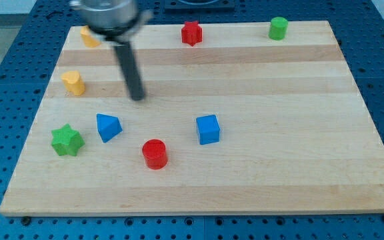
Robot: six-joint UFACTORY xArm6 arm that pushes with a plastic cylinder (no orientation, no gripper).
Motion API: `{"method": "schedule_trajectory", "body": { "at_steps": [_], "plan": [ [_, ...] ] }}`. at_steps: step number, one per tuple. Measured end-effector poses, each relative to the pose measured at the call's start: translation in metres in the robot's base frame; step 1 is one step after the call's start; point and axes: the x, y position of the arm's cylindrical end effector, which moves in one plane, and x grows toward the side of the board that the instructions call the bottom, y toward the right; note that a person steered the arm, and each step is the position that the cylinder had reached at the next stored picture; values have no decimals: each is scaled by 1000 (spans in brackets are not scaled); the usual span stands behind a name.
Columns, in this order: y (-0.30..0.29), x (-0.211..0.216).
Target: Slide the blue cube towards center right
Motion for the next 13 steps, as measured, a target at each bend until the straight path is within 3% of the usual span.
{"method": "schedule_trajectory", "body": {
  "at_steps": [2, 3, 4, 5, 7, 9, 11, 13],
  "plan": [
    [35, 115],
    [67, 128],
    [130, 108],
    [135, 93],
    [108, 131],
    [105, 60],
    [76, 71],
    [45, 50]
  ]
}}
